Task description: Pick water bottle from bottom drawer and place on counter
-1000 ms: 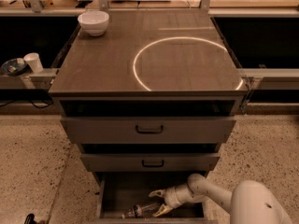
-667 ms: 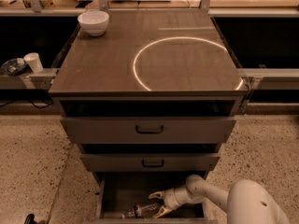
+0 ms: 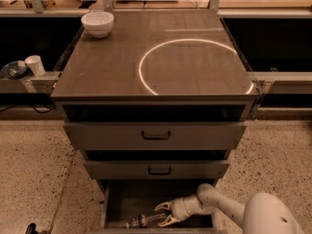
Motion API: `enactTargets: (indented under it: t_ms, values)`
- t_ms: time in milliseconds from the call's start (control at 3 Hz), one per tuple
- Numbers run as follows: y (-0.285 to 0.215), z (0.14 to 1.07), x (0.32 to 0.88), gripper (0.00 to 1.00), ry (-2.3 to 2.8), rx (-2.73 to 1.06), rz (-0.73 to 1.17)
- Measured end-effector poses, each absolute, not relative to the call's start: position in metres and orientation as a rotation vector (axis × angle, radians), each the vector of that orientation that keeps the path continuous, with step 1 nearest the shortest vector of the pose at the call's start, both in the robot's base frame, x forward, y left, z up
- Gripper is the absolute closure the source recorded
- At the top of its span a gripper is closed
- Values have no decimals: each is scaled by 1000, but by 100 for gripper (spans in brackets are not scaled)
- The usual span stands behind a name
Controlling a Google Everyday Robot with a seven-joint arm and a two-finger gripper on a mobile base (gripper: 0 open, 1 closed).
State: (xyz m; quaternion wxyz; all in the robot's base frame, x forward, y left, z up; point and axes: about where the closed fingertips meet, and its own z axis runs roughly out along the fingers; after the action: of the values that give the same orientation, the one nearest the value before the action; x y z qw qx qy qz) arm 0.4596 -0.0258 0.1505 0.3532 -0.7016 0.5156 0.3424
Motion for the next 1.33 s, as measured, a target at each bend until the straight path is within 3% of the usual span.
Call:
enactTargets:
  t_ms: [333, 1333]
  values:
    - [-27, 201, 448, 100, 1211, -1747, 900]
    - [-88, 390, 385, 100, 1063, -1576, 809]
